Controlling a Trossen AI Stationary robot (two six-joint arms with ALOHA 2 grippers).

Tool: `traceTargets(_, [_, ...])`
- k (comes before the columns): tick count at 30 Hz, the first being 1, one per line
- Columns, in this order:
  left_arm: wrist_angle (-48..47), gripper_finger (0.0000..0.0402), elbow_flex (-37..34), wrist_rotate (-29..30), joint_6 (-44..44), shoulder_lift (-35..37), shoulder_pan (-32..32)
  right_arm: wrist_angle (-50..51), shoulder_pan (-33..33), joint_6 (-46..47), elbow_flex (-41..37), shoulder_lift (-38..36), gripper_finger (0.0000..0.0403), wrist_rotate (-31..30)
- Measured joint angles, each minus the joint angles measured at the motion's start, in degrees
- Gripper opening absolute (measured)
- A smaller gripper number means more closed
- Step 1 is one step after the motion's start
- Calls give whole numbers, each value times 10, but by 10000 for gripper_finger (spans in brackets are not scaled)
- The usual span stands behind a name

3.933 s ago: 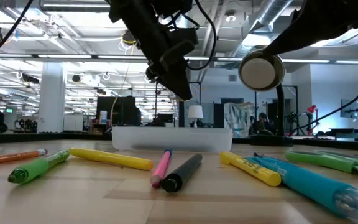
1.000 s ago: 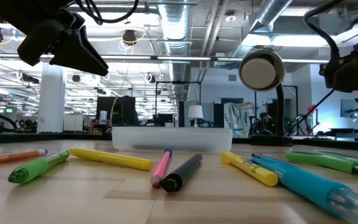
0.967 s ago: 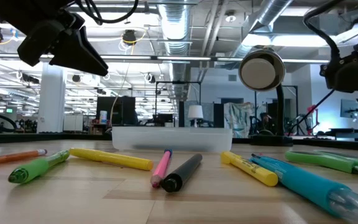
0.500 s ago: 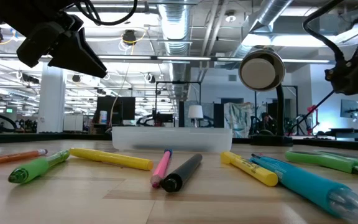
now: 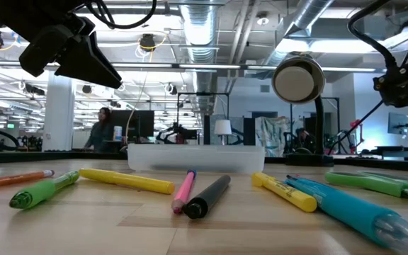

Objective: Pick & place school supplies into a supply box
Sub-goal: Put the right black pen into the transparent supply box

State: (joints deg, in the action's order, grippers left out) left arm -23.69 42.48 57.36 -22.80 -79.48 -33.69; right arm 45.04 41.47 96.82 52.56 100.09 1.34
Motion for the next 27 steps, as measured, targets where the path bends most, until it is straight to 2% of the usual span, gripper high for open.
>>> traceTargets(4, [0, 130, 0, 0, -1, 0, 0, 4, 0, 0, 0, 0, 27, -1])
traceTargets(10, [0, 130, 0, 0, -1, 0, 0, 6, -10, -39, 0, 0, 7, -6])
traceTargets(17, [0, 130, 0, 0, -4, 0, 0, 24, -25, -86, 11, 0, 15, -3])
traceTargets(27, [-10, 130, 0, -1, -9, 0, -1, 234, -41, -130, 112, 3, 6, -76])
